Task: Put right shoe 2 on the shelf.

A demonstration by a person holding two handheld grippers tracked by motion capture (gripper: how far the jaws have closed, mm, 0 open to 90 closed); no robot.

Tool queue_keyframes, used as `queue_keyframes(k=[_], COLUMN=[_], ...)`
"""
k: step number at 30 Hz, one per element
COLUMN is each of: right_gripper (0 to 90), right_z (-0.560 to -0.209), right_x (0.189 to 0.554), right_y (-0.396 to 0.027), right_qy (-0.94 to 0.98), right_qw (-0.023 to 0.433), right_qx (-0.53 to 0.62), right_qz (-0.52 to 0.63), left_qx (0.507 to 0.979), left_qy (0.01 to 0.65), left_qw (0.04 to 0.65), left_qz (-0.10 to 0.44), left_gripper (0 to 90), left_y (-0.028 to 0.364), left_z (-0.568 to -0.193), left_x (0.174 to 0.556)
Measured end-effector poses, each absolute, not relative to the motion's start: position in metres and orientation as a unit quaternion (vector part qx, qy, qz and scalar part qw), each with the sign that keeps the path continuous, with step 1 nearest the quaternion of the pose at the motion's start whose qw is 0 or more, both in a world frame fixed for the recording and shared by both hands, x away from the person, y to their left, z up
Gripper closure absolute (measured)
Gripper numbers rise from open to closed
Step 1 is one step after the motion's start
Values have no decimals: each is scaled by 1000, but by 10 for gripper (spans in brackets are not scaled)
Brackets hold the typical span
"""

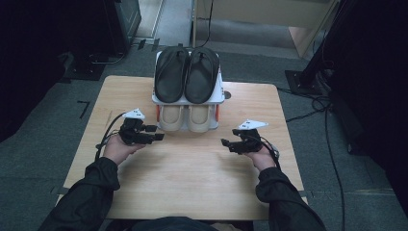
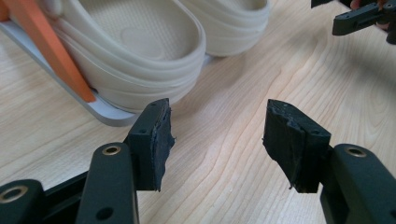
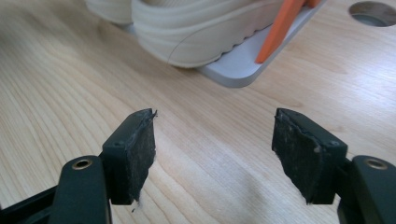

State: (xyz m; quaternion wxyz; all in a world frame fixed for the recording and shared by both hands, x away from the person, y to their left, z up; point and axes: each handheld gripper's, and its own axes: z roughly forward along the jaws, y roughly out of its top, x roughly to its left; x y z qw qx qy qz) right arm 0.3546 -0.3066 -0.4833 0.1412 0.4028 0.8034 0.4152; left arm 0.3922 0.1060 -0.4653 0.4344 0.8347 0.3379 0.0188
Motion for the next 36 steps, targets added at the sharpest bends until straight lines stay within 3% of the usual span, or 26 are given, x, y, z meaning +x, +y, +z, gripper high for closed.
queue_keyframes(k=[36], right_gripper=[287], right_z=[-480], right_x=[358], right_y=[-308], right_qy=[788], right_qw=[158], right_qx=[405], right_qz=[437], left_qx=[840], left_qy=[348], left_qw=[417], left_qz=[22], left_gripper=[389], left_y=[102], left_z=[-471], left_x=[395])
